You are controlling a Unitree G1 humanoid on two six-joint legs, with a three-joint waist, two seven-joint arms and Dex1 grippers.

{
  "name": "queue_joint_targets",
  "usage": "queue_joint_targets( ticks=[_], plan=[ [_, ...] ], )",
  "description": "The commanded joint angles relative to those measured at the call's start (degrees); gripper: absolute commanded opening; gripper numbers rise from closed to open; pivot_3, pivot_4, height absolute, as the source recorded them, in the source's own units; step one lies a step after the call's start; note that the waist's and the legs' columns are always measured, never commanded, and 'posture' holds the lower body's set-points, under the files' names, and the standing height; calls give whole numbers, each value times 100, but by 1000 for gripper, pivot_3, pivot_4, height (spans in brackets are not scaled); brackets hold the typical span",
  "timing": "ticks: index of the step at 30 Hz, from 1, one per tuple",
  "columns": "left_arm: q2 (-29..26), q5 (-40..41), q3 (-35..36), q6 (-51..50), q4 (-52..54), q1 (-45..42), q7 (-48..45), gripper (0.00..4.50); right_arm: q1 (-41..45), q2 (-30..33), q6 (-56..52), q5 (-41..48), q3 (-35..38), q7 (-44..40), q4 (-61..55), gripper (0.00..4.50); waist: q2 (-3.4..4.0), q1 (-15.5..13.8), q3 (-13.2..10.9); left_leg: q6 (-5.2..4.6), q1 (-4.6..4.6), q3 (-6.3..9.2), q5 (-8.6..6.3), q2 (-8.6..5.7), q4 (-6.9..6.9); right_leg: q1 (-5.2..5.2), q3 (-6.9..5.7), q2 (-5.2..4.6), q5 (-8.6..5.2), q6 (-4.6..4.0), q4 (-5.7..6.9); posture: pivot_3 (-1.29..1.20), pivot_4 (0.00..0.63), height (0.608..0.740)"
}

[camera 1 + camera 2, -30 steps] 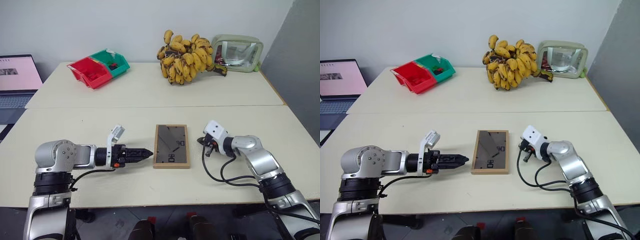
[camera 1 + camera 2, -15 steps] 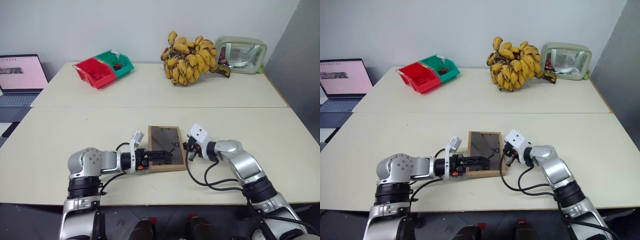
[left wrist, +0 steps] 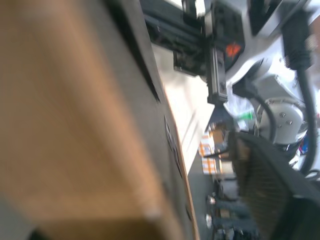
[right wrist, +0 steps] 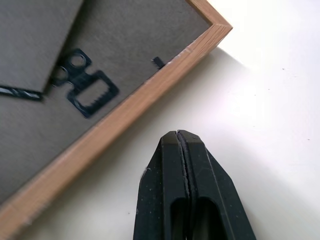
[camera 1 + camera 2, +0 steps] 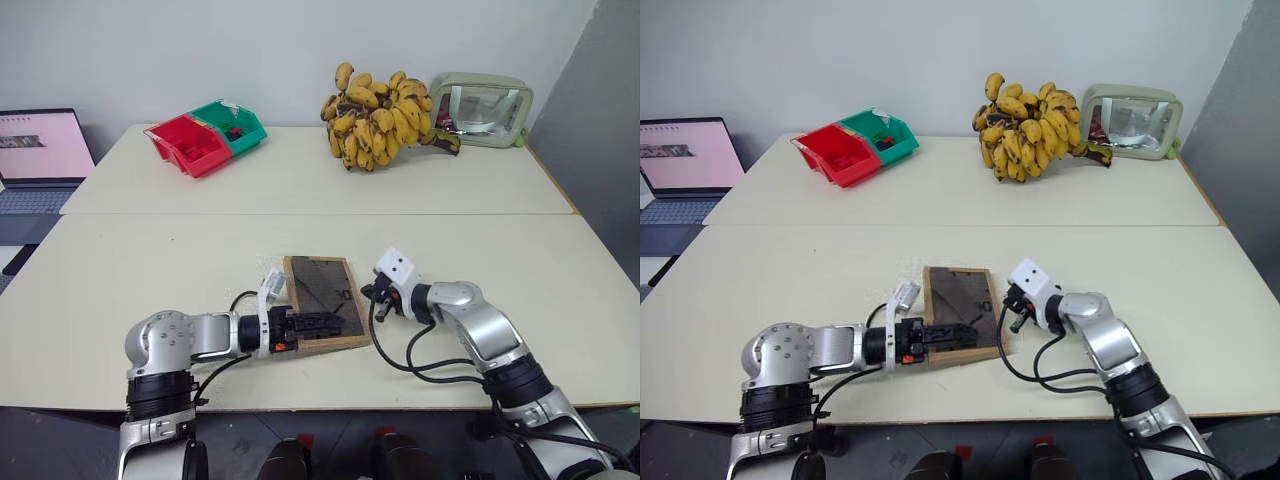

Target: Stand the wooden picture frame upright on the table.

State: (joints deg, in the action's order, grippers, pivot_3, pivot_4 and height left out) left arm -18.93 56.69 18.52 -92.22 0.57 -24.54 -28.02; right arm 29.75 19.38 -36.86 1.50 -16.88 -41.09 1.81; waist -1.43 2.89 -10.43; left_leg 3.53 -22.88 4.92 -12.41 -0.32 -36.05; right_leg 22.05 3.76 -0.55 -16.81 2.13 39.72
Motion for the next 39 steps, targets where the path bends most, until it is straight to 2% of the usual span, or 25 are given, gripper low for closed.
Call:
queue_joint_targets(
  ticks=[1,8,11,15,20,26,31,32,39],
  plan=[
    [-86,561,271,-28,363,-66,114,2237,-98,204,-25,-28,161,80,182,0,0,-8,0,0,-1,0,0,0,0,0,0,0,0,0,0,0,150,740],
    [-184,1021,131,-28,746,-6,287,1021,70,306,165,33,241,12,414,0,0,-38,0,0,-3,4,0,0,0,-4,-3,0,0,0,-12,0,150,740],
    [-350,941,11,90,938,-60,221,841,238,509,68,341,413,-358,284,0,0,-56,0,0,-3,3,0,-1,0,-7,-4,0,1,2,-18,0,150,740],
    [-801,743,-88,671,1040,-369,-151,841,712,911,-551,1211,1021,-1070,-58,574,-4,-62,-17,0,-10,3,0,-1,1,-4,-4,0,2,2,-26,0,150,740],
    [-1496,-36,-562,1872,715,-596,-995,841,1378,1237,-1005,1865,1365,-1631,83,1822,-3,-15,-22,0,-11,-7,0,-3,16,2,-1,11,3,1,-43,0,150,740],
    [-1753,-630,-924,2744,192,-931,-1624,841,2189,986,-1269,2631,1635,-2084,396,3167,-2,16,-23,0,-31,-9,-1,1,28,20,1,18,4,-1,-66,0,150,740],
    [-1762,-859,-1122,2966,-9,-1128,-1892,841,2730,480,-1302,2890,1517,-1983,476,4368,-1,17,-23,-1,-56,5,-2,5,26,32,-13,-1,5,-1,-71,0,150,740],
    [-1760,-887,-1150,2988,-48,-1169,-1929,841,2802,369,-1238,2855,1465,-1952,534,4483,-1,15,-23,-1,-56,6,-2,5,26,33,-14,-1,5,0,-71,0,150,740],
    [-1702,-920,-1249,2957,-179,-1403,-2114,841,3148,-195,-474,2300,1046,-1636,1173,4483,1,21,-24,-1,-59,14,-2,1,24,33,-22,-6,5,0,-69,0,150,740]
  ],
)
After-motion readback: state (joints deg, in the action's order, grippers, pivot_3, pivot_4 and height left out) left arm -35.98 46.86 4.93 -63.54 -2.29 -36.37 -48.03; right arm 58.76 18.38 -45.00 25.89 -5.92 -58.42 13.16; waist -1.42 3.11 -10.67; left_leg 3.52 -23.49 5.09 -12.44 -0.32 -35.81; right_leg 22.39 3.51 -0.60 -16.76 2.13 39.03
